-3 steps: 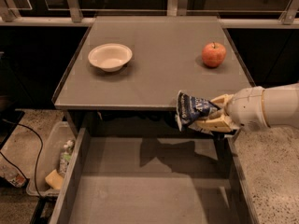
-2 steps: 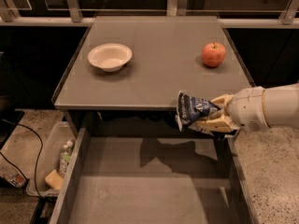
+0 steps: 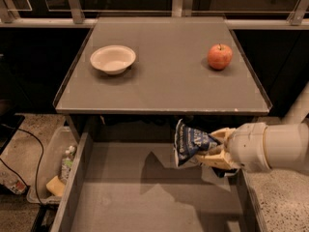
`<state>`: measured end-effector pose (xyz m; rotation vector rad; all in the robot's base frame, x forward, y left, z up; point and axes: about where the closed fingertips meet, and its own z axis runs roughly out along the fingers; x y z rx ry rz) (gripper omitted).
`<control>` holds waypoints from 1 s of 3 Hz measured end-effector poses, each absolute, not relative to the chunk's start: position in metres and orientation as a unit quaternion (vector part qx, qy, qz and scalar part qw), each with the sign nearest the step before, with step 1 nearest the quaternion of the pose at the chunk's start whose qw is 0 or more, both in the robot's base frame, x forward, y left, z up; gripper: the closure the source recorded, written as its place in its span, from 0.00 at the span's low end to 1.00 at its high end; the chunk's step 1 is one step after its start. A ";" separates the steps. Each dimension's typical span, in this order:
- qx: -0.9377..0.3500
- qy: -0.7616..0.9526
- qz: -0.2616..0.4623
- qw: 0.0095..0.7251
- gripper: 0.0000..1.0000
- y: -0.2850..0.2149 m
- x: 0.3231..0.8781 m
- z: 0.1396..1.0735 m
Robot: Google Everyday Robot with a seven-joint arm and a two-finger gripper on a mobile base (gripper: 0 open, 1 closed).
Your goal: Place blue chip bag into top drawer
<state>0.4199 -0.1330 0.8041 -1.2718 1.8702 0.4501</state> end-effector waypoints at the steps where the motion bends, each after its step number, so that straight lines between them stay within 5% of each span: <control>1: -0.493 0.754 0.176 0.397 1.00 -0.121 0.393 0.771; 3: -0.472 0.758 0.165 0.418 1.00 -0.088 0.416 0.701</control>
Offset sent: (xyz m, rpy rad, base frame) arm -0.0031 0.0468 -0.1282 -0.0182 -0.0200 -0.1252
